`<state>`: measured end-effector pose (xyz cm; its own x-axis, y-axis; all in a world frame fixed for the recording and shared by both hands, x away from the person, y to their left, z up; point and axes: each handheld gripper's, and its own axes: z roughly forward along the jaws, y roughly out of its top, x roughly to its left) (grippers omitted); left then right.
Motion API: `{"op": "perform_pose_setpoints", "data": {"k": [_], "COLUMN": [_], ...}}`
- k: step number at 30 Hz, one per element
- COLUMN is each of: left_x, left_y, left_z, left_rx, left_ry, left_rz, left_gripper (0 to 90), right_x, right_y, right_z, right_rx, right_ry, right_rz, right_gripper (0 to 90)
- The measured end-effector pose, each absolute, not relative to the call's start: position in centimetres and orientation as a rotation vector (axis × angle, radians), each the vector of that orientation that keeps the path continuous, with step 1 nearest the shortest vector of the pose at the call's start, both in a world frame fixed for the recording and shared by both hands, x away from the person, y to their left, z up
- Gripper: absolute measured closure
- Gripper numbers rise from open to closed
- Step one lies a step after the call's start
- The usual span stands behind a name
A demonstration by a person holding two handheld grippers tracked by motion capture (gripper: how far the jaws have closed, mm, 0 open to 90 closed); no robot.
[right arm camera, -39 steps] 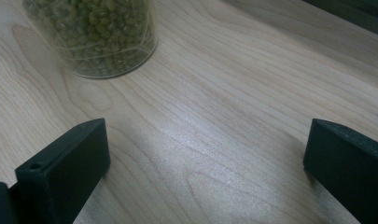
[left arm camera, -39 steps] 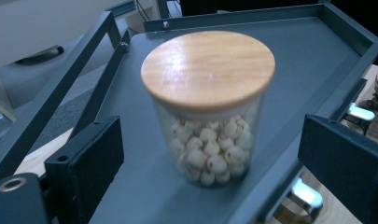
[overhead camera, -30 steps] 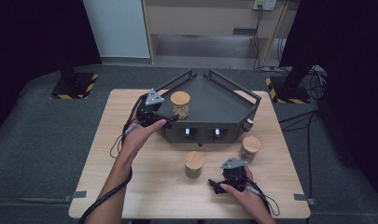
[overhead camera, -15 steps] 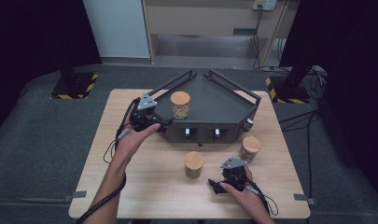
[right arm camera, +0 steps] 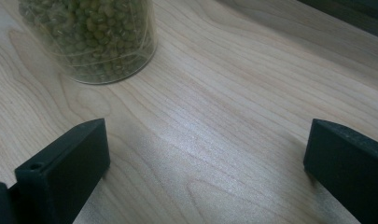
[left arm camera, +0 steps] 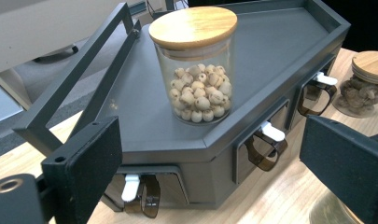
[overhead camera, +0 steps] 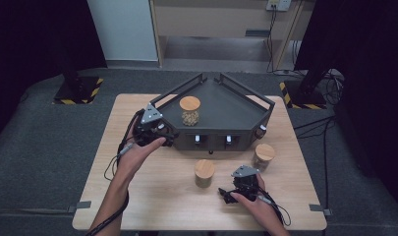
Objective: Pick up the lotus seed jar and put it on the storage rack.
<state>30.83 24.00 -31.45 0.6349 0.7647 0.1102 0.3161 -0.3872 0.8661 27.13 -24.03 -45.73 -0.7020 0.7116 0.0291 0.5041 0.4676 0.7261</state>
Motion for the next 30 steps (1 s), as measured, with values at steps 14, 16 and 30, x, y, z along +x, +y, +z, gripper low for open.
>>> {"op": "perform_pose_setpoints", "data": {"k": [14,16,30], "left_x": [28.9,28.6,26.3], "left_y": [26.0,26.4,28.2], "left_z": [-32.5,-32.7,-34.1], "left_rx": [1.962,1.960,1.946], "left_ry": [0.880,0.893,0.938], "left_rz": [0.644,0.645,0.642], "left_gripper": [4.2,4.1,4.0], "right_x": [27.0,27.0,27.0], "right_y": [-24.0,-24.0,-24.0], "right_z": [-45.7,-45.7,-45.7], "right_rx": [1.043,1.043,1.047], "right_ry": [2.438,2.438,2.436], "right_rz": [1.068,1.068,1.067], "right_gripper": [0.4,0.4,0.4]}}
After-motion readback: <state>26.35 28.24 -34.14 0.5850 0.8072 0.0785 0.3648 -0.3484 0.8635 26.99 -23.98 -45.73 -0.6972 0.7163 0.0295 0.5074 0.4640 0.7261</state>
